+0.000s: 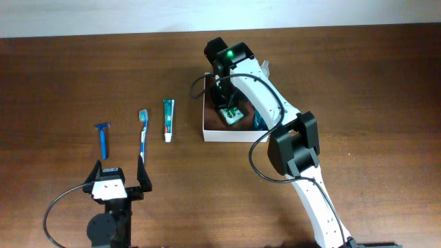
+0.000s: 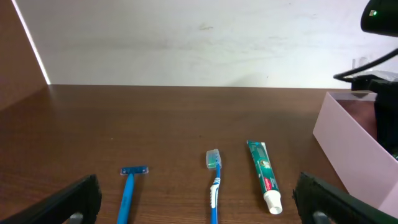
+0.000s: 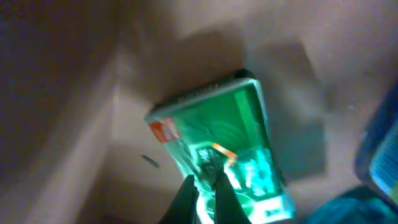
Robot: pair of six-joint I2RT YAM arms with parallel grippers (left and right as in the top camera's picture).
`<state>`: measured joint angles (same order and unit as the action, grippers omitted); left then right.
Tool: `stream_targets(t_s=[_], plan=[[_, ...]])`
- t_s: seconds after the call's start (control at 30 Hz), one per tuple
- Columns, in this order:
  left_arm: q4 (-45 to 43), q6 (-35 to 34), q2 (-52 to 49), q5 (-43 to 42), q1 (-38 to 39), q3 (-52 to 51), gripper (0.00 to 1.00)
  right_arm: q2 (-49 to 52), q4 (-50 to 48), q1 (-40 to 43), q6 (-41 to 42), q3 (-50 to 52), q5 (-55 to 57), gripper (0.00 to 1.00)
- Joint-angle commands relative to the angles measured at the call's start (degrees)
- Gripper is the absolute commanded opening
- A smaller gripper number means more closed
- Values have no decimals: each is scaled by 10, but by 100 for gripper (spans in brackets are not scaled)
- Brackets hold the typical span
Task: Pack container
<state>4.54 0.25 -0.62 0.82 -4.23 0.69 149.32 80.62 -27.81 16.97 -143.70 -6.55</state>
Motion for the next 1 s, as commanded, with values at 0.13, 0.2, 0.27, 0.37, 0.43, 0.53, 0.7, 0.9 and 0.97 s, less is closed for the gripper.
stream_targets(t_s=[0.13,0.2,0.27,0.37,0.43,0.53,0.7,0.9,0.97], plan=[[2,7,3,-6,2,-2,99,11,-21,-3,50,-9,-21,4],[2,7,3,-6,2,-2,100,11,-24,-3,50,-9,-20,4],[2,7,3,-6,2,-2,99,11,-24,-3,42,-9,-16,4],[2,7,3,-6,2,-2,99,8,-16,-2,7,-12,9,4],[2,7,3,-6,2,-2,99,2,-2,-2,-33,-30,43,4],[2,7,3,-6,2,-2,99,0,8,-2,-64,-59,93,4],[2,7,3,-6,2,-2,99,0,28,-2,-128,-61,131,4],[2,7,3,-6,2,-2,100,2,21,-3,-127,-31,130,4],[2,7,3,-6,2,-2,99,2,21,-3,-127,-27,131,4]])
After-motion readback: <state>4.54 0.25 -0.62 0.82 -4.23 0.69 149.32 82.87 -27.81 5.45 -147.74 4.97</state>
